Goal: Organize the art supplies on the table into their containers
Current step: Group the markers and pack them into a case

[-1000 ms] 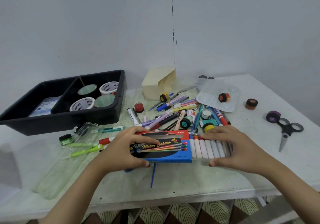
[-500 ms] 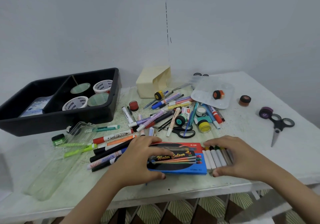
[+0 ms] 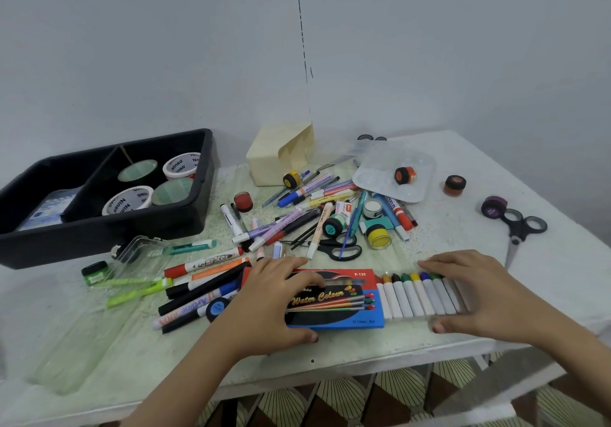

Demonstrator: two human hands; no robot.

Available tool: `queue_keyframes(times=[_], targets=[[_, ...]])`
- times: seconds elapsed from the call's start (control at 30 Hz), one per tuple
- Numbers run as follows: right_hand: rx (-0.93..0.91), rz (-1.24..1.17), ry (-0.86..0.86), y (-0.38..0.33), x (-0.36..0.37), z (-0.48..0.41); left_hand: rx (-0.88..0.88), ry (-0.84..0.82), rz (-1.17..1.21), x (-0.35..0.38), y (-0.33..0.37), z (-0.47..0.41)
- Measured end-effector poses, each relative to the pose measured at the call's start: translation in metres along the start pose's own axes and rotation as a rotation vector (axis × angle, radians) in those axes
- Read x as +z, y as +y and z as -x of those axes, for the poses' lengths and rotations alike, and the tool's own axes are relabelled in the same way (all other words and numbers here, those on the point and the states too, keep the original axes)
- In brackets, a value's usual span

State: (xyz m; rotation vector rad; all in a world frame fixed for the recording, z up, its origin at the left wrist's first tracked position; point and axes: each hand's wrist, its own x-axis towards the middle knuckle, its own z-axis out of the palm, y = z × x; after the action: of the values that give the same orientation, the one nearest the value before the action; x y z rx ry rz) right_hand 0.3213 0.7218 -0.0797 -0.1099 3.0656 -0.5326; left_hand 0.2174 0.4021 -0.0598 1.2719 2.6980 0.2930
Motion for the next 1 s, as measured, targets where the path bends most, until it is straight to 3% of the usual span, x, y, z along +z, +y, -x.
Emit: queue_keyframes(times=[0.33,1.0], targets=[[0.023,-0.220,0.052,-0.009,0.004,-0.008,0.041,0.100,0.159,0.004,-0.002,-0.009],[0.044,-0.213,0.010,0.004,0.007,-0.002,0.056,0.108,0.151,0.012,0.000,-0.010]])
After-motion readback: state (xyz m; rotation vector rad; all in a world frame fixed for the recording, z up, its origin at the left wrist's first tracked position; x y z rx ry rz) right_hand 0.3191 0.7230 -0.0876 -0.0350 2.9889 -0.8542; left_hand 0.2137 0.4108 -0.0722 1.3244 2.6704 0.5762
